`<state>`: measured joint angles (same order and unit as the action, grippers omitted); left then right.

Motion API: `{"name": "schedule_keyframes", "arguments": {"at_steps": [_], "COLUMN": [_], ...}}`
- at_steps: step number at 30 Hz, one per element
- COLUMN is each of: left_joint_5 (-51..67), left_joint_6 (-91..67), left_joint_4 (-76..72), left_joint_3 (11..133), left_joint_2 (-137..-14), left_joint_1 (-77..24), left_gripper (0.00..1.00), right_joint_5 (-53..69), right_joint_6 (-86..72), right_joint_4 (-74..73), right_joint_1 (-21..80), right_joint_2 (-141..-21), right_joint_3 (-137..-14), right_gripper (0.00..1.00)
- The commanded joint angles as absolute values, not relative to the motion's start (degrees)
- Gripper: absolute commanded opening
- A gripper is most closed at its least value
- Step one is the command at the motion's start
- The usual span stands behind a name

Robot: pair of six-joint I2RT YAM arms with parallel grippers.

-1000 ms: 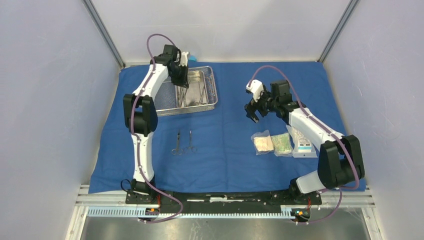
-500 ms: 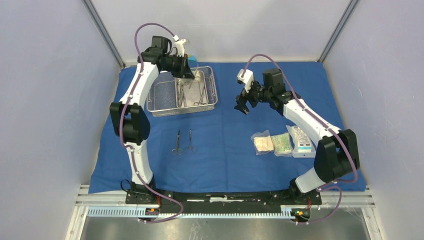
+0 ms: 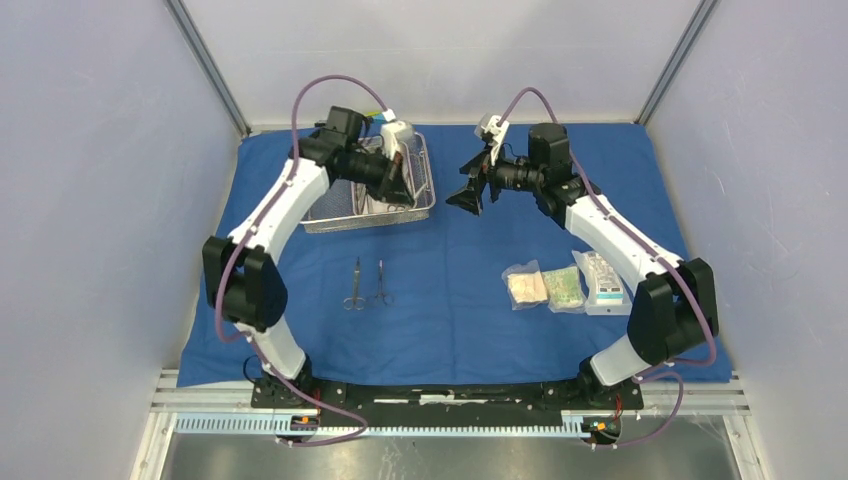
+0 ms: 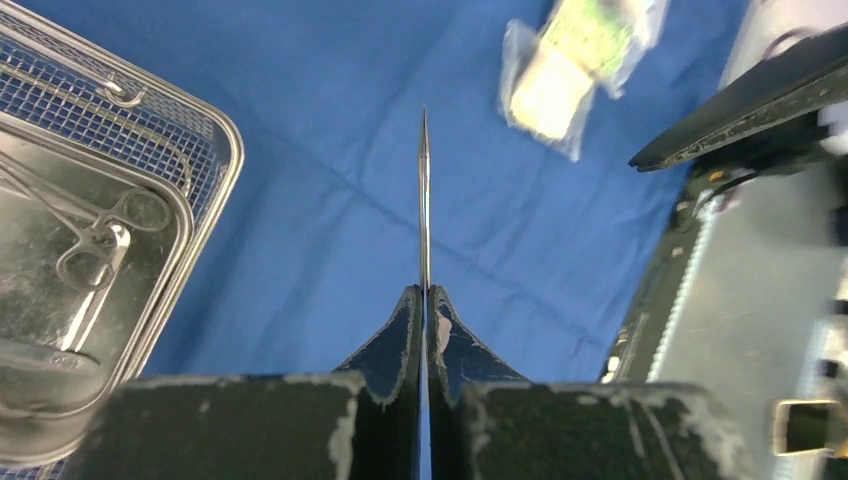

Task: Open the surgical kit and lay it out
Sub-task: Place the medical item in the surgical kit.

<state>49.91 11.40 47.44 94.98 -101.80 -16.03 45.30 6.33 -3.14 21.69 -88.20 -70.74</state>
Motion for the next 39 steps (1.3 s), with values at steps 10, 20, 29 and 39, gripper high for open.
{"name": "schedule_keyframes", "arguments": {"at_steps": [10, 20, 29, 39], "left_joint_5": [12.29, 18.18, 40.57, 38.56], "left_joint_6": [14.99, 2.29, -27.06, -53.98], "left_joint_4": [33.82, 29.72, 2.25, -45.73], "left_joint_3": [79.7, 74.52, 60.02, 44.18], "left_joint_2": [-84.62, -83.82, -87.88, -95.91], "left_joint_1": [-30.09, -30.76, -31.37, -36.71], "left_gripper": [0.02, 0.02, 0.02, 0.02], "right_joint_5": [50.26, 48.25, 45.06, 39.24], "right_joint_6": [-6.22, 2.1, 8.78, 14.8], "right_joint_4": [13.32, 7.04, -1.96, -7.95], "right_joint_1": [21.3, 15.53, 6.43, 1.92], "right_joint_2": [-84.62, -79.73, -72.79, -65.5], "right_joint_3": [-57.94, -57.07, -53.71, -47.88], "right_gripper": [0.99, 0.98, 0.97, 0.97]}}
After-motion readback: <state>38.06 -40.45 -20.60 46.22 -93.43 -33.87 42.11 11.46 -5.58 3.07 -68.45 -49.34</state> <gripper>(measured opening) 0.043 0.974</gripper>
